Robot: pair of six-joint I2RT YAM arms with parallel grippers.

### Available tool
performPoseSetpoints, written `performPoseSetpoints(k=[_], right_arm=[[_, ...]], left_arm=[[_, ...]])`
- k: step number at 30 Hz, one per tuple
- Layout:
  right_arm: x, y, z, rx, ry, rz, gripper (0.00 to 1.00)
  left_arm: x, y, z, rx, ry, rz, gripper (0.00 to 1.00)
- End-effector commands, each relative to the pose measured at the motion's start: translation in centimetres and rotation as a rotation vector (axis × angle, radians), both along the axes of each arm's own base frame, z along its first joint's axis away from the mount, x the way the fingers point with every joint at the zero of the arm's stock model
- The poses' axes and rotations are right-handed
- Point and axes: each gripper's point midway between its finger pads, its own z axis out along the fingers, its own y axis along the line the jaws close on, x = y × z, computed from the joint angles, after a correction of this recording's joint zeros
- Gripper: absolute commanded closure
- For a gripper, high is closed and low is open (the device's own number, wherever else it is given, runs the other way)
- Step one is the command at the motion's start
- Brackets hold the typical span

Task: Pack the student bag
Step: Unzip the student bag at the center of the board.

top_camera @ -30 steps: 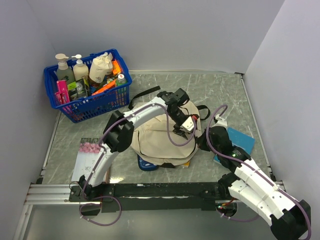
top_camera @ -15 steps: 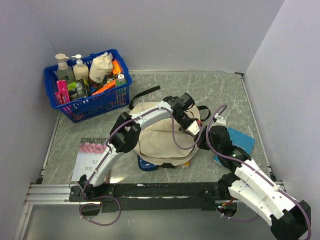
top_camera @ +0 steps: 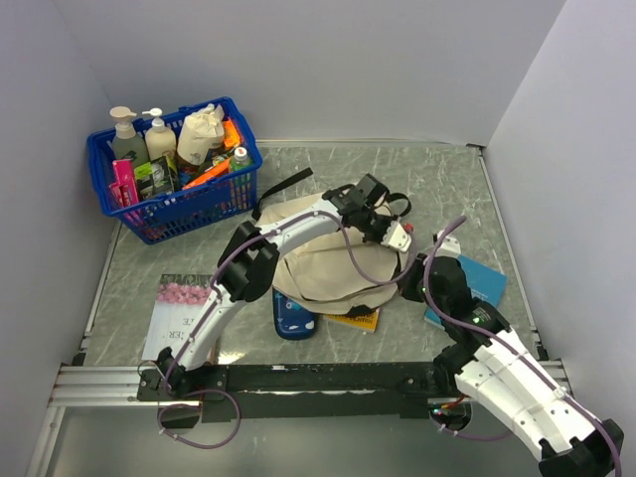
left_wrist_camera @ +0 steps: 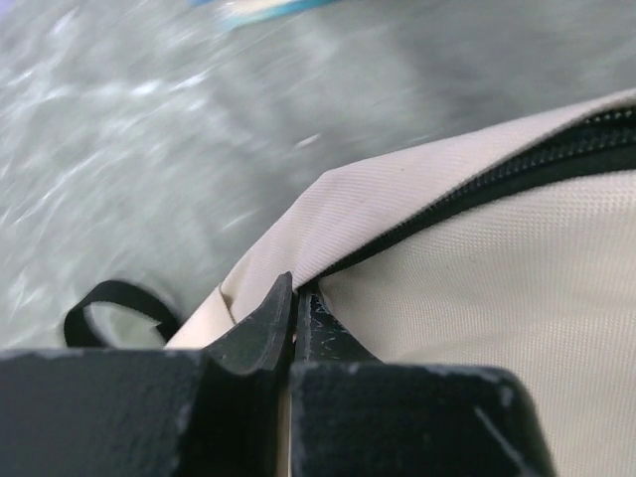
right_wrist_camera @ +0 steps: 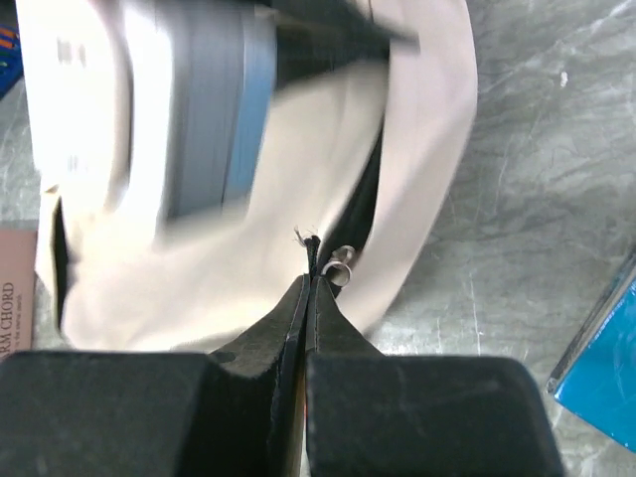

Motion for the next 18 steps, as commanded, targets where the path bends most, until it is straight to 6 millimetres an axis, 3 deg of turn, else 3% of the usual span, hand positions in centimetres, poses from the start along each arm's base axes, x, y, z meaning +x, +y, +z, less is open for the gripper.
performPoseSetpoints(k=[1,7,10,16,18], right_arm=[[-0.9,0.1,0.2,0.041,0.007,-0.001,1.00],[-1.1,2.0,0.4,0.109,-0.002,0.081,1.00],[-0.9,3.9,0.8,0.128,-0.013,0.156,1.00],[-0.8,8.4,3.4,0.105,-0.059,0.300,1.00],[-1.2,9.9,3.1,0.087,-0.042,0.353,1.00]], left_arm=[[8.3,0.2,4.4,-0.103,-0.135,0.272,0.99],[12.5,1.4,7.1,-0.192,-0.103,0.507,0.99],[13.2,1.8,7.6,-0.198,-0.051,0.592,0.99],[13.9,2.2,6.3,-0.160,-0.052,0.733,0.99],[14.2,2.2,5.8,-0.152,-0.047,0.762,0.99]])
